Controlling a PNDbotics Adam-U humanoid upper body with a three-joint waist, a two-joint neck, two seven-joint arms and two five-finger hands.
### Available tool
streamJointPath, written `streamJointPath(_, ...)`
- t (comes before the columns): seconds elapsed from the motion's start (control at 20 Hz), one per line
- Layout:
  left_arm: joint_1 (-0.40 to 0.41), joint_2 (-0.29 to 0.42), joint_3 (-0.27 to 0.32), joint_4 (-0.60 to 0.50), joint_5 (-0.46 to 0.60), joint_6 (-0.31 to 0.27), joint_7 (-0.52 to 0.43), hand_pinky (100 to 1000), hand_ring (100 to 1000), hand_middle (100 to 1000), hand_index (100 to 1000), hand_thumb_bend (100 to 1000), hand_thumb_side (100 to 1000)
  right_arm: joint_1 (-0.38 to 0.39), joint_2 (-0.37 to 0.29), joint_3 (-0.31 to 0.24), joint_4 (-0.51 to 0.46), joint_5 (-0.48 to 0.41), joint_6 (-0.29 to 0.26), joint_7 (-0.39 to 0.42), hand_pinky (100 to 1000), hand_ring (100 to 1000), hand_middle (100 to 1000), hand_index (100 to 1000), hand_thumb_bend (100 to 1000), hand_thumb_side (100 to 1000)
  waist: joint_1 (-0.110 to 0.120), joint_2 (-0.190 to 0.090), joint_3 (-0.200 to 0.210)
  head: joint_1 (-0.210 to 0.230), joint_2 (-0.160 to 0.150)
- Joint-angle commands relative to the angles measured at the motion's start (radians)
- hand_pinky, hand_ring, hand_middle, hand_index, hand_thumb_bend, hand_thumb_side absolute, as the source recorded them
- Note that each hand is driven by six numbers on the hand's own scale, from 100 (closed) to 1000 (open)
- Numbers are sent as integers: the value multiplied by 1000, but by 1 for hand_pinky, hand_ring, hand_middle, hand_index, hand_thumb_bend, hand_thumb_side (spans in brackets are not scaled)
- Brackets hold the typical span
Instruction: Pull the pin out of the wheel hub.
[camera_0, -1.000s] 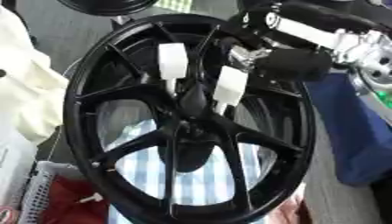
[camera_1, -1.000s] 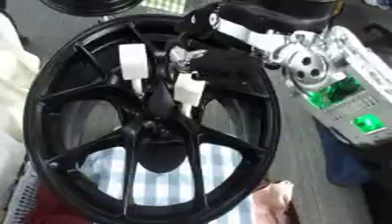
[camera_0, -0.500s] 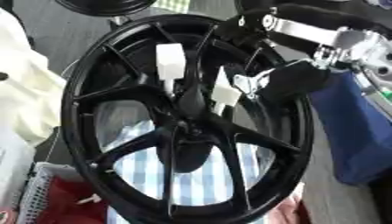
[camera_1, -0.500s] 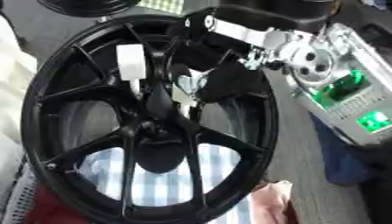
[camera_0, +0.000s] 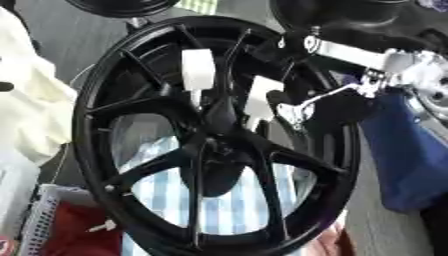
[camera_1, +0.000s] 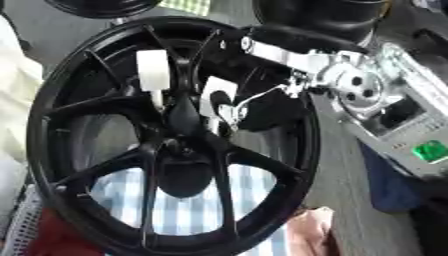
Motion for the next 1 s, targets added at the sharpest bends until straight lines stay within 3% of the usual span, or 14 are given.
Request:
streamJointPath(0.05, -5, 15, 8, -22, -4, 3, 3, 609, 814, 597, 726, 110, 848, -10, -26, -2, -13, 21, 18, 47, 910, 905, 874, 916, 100, 252, 5, -19, 0, 3, 1)
streamJointPath(0.15, -6, 15, 8, -22, -4, 4, 2, 609, 814, 597, 726, 111, 849, -8, -27, 2, -13, 32, 16, 59, 910, 906, 875, 917, 100, 250, 4, -17, 0, 2, 1)
streamJointPath(0.6, -7, 14, 6, -22, -6, 5, 0, 609, 814, 597, 726, 111, 851, -1, -27, 3, -13, 82, 26, 63, 915, 916, 879, 938, 100, 446, 1, -8, 3, -5, -1)
streamJointPath(0.75, -7, 13, 6, -22, -7, 5, -1, 609, 814, 597, 726, 111, 852, 1, -25, -1, -13, 86, 35, 53, 914, 912, 875, 941, 100, 463, 0, -4, 3, -7, -2)
streamJointPath(1.0, -8, 13, 6, -22, -8, 5, -1, 609, 813, 597, 725, 112, 852, 7, -24, 2, -13, 80, 47, 57, 911, 908, 859, 920, 100, 612, -3, 1, 2, -10, -7)
